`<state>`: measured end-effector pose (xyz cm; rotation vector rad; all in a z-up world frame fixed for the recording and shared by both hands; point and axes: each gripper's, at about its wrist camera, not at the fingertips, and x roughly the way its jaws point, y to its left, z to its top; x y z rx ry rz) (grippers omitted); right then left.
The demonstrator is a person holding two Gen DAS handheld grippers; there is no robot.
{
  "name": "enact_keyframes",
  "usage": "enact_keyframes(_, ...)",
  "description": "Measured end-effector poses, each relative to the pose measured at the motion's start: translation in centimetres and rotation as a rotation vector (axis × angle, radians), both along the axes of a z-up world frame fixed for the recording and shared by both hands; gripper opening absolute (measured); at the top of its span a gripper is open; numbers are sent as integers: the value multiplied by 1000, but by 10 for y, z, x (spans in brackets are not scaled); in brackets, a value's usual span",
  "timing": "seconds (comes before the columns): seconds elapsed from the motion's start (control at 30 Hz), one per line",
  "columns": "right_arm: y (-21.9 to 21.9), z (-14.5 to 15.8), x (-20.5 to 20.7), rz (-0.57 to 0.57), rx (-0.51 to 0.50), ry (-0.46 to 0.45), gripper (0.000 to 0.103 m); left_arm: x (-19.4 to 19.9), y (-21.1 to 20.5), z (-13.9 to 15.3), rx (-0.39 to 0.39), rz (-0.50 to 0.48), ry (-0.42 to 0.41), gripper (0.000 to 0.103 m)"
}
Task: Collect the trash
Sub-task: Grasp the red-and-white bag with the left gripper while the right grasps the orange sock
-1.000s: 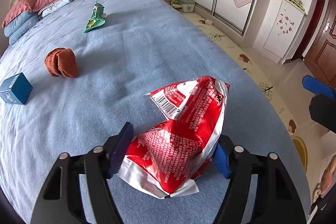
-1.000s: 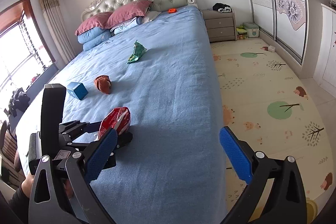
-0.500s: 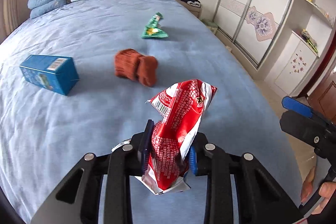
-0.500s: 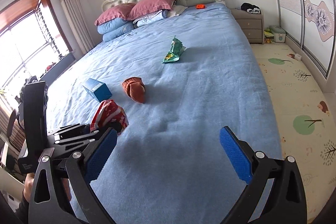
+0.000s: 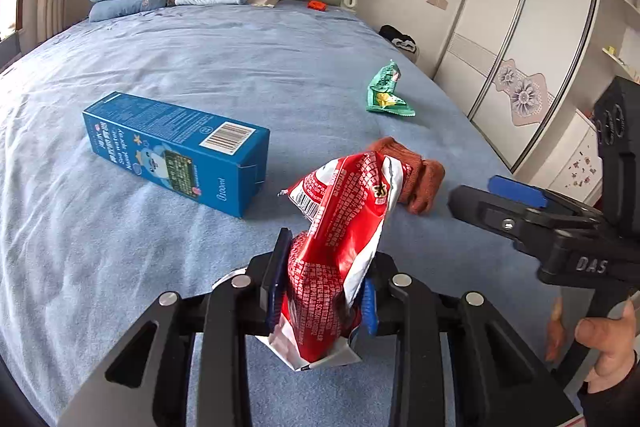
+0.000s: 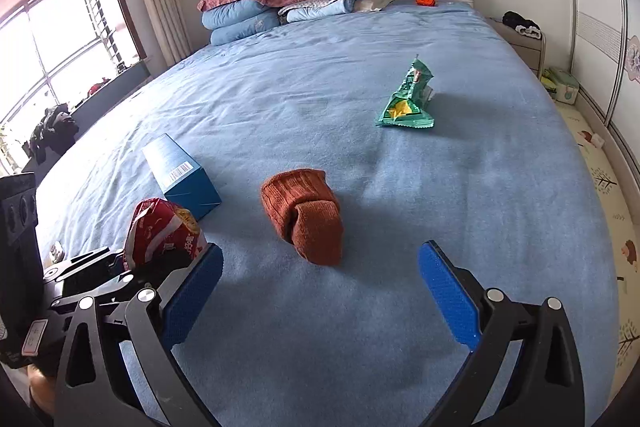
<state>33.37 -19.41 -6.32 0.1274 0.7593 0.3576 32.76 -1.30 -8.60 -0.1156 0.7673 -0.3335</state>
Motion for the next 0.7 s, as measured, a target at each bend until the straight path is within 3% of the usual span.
enact_keyframes(0.1, 11, -2, 12, 7, -10, -1, 95, 0, -1, 4, -1, -18, -31, 31)
enact_keyframes(0.2, 18, -7, 25, 10, -3, 25, 93, 4, 5, 0, -27, -11, -13, 31)
enact_keyframes(0.27, 20, -12, 29, 1, -13, 33, 75, 5, 10, -2, -29, 12, -1, 31)
enact_keyframes(0.33, 21, -17, 31, 1, -9, 43, 44, 7, 16, -4, -44, 26, 9, 31)
enact_keyframes(0.37, 20, -19, 30, 5, 7, 50, 38, 7, 18, -5, -54, 28, 15, 31)
enact_keyframes(0.7, 8, -5, -16, 21, 67, 18, 33, -7, 17, -2, -87, 5, -18, 31)
